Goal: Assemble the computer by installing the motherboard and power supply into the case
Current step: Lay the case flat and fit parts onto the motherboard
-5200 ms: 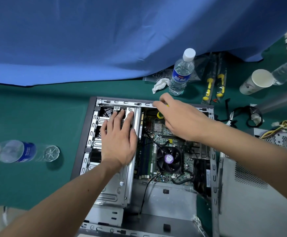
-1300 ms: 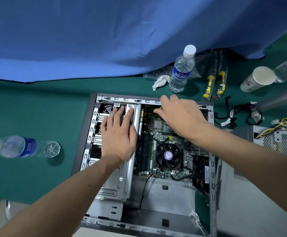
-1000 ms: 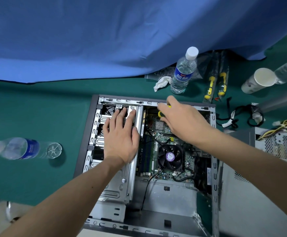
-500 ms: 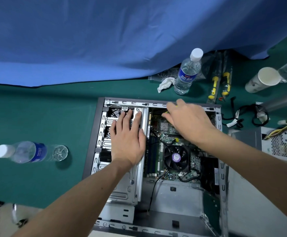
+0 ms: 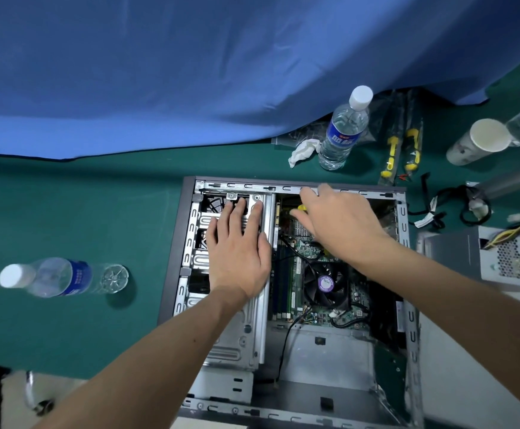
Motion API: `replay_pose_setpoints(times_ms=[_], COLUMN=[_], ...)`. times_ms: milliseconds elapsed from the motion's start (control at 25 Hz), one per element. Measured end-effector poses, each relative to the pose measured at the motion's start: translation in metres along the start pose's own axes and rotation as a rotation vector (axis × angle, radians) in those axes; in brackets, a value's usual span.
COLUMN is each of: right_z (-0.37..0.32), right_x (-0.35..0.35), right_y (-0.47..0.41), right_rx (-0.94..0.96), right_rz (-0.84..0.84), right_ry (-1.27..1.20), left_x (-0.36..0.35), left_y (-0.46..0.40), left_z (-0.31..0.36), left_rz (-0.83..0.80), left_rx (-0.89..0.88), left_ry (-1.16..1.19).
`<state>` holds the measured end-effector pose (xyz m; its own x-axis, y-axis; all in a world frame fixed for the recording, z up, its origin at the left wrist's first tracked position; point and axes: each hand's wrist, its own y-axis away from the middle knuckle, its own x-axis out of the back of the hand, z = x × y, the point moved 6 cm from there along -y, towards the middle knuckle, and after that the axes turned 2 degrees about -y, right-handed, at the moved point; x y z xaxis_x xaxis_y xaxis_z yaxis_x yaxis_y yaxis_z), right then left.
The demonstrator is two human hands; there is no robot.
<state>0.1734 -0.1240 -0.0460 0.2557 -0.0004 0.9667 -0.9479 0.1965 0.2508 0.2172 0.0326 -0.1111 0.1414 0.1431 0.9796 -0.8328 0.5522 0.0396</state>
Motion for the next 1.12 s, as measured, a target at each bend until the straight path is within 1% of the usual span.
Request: replay_pose_setpoints(times_ms=[40, 120, 200, 240, 320, 400, 440, 480, 600, 640, 720, 840, 920, 1000, 1120], right_z=[-0.001, 0.003, 0.006, 0.005, 0.005, 0.008, 0.008, 0.008, 0.008, 0.009, 0.012, 0.005, -0.002, -0.003, 0.004], right_x=[-0.001, 0.001, 0.002, 0.003, 0.005, 0.008, 0.008, 0.006, 0.002, 0.001, 0.002, 0.008, 0.006, 0.005, 0.001], right_y=[-0.001, -0.002, -0.005, -0.006, -0.005, -0.006, -0.006, -0.006, -0.005, -0.004, -0.005, -0.012, -0.013, -0.011, -0.008], right_rx=[-0.030, -0.059, 0.008, 0.061, 0.080, -0.005, -0.032, -0.041, 0.036, 0.070, 0.066, -0.021, -0.053, -0.065, -0.026], right_rz=[0.003, 0.012, -0.026, -0.050, -0.022, 0.022, 0.021, 0.015, -0.067, -0.102, -0.087, 0.004, 0.012, 0.029, 0.001], right_ry=[-0.004, -0.171, -0.351, -0.361, -0.234, -0.042, 0.014, -0.002, -0.292, -0.334, -0.285, -0.111, -0.019, -0.076, -0.263], left_x=[0.000, 0.000, 0.001, 0.002, 0.001, 0.001, 0.001, 0.001, 0.002, 0.001, 0.001, 0.001, 0.000, 0.000, 0.001], left_y=[0.001, 0.001, -0.001, -0.002, -0.002, -0.001, 0.000, 0.000, 0.000, 0.000, -0.001, -0.004, -0.002, 0.001, -0.001], left_z=[0.000, 0.000, -0.001, -0.002, 0.000, 0.002, 0.002, 0.001, -0.002, -0.001, 0.001, 0.000, -0.001, -0.001, 0.000], left_rz=[-0.001, -0.002, 0.005, 0.007, 0.005, 0.002, 0.001, -0.001, 0.000, 0.000, 0.006, 0.016, 0.015, 0.009, 0.012], left_rx=[0.000, -0.003, -0.001, 0.000, -0.005, -0.006, -0.003, -0.001, 0.005, 0.002, -0.010, -0.004, -0.006, -0.007, -0.001], left_ry=[0.002, 0.001, -0.002, -0.003, -0.003, 0.002, 0.002, -0.002, -0.012, -0.011, -0.008, -0.015, -0.020, -0.024, -0.018])
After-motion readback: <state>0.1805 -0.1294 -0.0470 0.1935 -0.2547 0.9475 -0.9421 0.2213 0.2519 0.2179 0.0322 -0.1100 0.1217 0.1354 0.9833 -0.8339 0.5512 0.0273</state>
